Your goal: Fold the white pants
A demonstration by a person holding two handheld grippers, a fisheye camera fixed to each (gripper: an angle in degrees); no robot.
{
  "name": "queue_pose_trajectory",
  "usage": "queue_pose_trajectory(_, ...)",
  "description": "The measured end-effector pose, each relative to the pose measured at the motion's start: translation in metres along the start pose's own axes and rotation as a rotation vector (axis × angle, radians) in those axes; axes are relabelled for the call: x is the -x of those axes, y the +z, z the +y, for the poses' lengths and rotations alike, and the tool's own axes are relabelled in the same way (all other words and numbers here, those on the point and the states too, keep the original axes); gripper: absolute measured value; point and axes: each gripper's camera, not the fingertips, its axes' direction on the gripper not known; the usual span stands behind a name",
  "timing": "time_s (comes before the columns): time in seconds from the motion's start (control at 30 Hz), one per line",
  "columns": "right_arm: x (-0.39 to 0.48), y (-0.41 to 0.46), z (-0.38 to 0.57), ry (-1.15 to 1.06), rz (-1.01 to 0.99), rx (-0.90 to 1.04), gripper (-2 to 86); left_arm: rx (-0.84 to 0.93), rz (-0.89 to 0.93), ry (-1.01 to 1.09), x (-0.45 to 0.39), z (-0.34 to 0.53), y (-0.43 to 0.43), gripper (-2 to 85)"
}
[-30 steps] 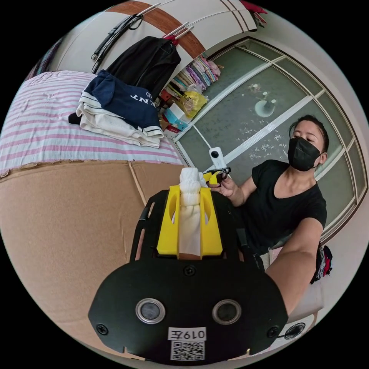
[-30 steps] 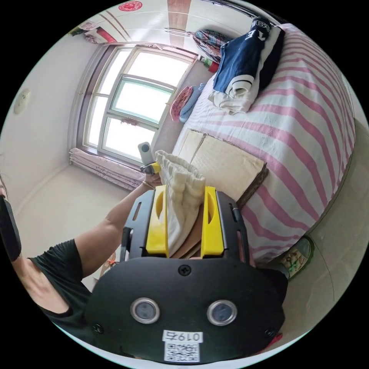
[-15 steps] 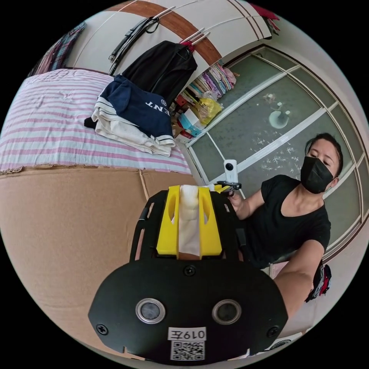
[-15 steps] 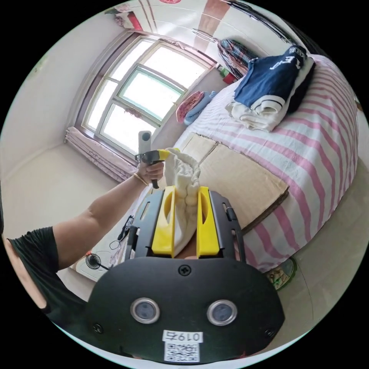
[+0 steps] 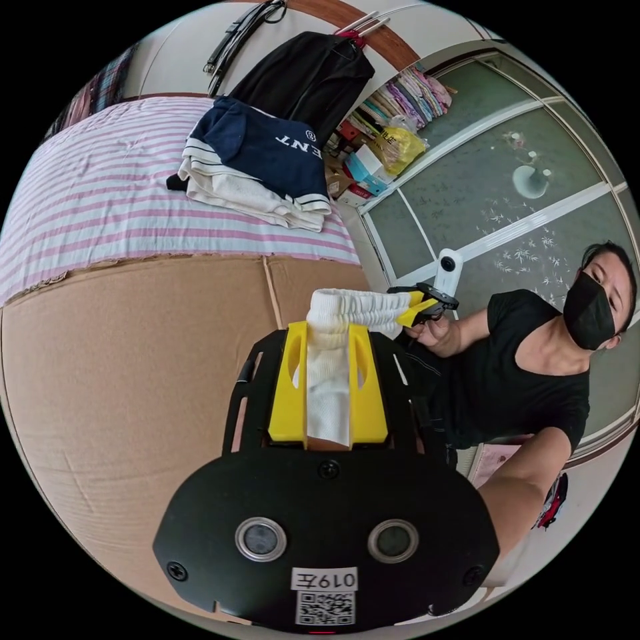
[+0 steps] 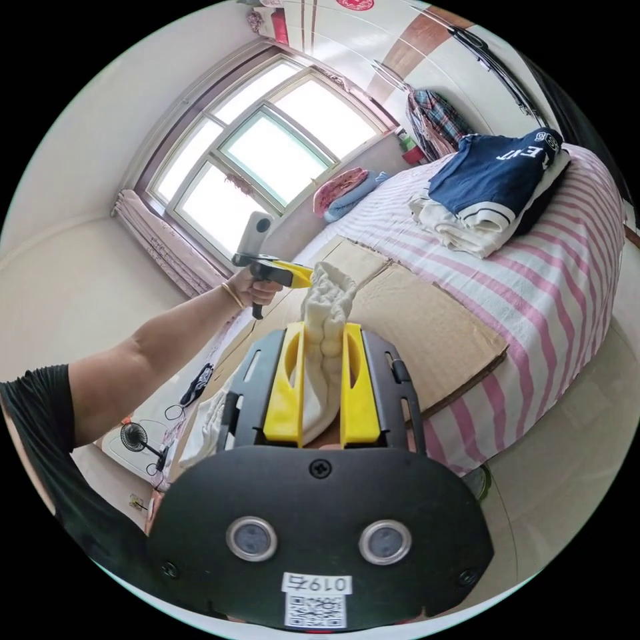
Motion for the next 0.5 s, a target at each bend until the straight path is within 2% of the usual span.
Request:
queue_pose_trajectory(0.27, -0.001, 0.032, 0.055, 0.003, -0.024, -0.008, 8.5, 0.011, 0.022, -0.037, 0.019, 0.035, 0.029, 12.8)
queue_pose_trajectory(0.5, 0.002, 0.063, 0.106, -0.004, -0.034, -0.005, 8.5, -0.001, 0.096, 0.051, 0.016, 0.072, 0.057, 9.7)
